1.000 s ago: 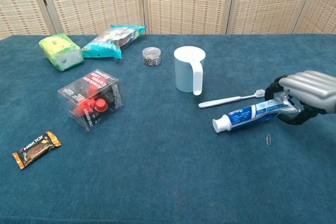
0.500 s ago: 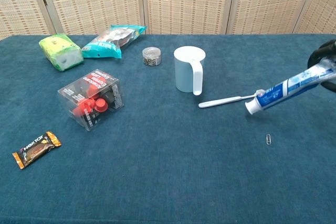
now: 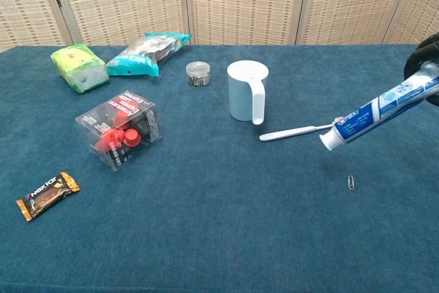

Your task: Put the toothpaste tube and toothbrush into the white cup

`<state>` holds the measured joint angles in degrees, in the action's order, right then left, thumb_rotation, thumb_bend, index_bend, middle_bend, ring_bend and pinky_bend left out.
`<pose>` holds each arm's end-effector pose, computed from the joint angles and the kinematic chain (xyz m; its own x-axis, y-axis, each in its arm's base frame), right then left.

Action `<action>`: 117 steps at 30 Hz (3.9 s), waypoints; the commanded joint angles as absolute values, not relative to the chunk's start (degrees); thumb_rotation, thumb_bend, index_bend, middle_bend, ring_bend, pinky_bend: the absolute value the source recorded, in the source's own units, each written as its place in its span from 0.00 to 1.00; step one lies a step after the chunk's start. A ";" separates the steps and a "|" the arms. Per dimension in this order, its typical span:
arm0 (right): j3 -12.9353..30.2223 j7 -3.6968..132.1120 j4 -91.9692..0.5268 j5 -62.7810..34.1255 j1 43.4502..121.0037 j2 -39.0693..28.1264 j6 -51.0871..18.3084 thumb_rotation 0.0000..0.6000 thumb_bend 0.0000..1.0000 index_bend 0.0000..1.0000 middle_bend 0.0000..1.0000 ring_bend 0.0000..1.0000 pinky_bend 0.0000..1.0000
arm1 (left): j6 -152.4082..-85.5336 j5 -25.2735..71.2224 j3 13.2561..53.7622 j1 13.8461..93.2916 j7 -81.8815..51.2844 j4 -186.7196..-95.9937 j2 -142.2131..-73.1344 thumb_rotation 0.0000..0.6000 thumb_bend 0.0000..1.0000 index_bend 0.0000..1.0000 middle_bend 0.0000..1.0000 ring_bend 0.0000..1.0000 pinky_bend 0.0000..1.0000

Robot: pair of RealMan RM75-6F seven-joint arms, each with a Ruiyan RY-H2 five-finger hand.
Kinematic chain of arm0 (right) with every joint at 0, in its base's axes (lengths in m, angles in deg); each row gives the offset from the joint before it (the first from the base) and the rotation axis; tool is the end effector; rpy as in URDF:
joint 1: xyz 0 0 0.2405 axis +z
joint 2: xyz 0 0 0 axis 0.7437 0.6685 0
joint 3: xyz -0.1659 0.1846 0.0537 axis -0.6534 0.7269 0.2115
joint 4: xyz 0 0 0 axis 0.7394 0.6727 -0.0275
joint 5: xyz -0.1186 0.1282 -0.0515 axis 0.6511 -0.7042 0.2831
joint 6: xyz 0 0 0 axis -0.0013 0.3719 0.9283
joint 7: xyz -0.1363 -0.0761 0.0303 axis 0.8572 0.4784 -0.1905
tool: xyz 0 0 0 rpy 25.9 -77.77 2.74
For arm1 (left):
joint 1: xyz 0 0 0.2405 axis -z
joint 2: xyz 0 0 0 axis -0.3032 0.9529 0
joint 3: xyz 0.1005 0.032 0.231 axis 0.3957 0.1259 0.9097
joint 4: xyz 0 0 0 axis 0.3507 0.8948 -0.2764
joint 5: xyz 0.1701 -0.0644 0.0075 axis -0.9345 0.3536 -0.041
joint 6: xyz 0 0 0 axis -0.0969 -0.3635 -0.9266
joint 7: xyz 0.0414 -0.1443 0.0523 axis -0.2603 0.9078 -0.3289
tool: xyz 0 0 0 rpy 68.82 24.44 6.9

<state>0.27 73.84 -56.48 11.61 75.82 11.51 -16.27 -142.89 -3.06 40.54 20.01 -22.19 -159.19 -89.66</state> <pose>-0.2426 -0.2986 0.1278 0.6747 -0.1041 0.7307 -0.6996 -0.4055 0.5883 -0.3065 0.1753 0.1833 0.5254 -0.0045 0.8508 0.8508 0.0128 -0.5254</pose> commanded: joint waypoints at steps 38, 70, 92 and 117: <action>2.23 92.01 -68.68 5.65 83.46 12.06 -27.56 1.00 0.44 0.00 0.13 0.04 0.09 | -143.50 -3.46 41.01 19.14 -20.86 -158.43 -89.92 1.00 0.31 0.35 0.15 0.12 0.19; 3.67 96.87 -65.13 -0.42 89.94 -2.74 -30.79 1.00 0.17 0.12 0.22 0.14 0.28 | -142.80 -3.79 41.07 19.45 -21.13 -158.31 -90.08 1.00 0.31 0.35 0.15 0.12 0.19; 2.40 103.89 -55.04 -10.86 95.91 -15.07 -35.97 1.00 0.17 0.22 0.26 0.15 0.29 | -143.84 -3.27 41.45 18.07 -18.86 -156.58 -89.87 1.00 0.31 0.35 0.15 0.12 0.19; -2.16 99.27 -54.35 -1.33 94.01 -14.32 -32.32 1.00 0.24 0.37 0.29 0.18 0.29 | -143.07 -3.42 41.42 18.41 -19.14 -156.84 -89.81 1.00 0.31 0.35 0.15 0.12 0.19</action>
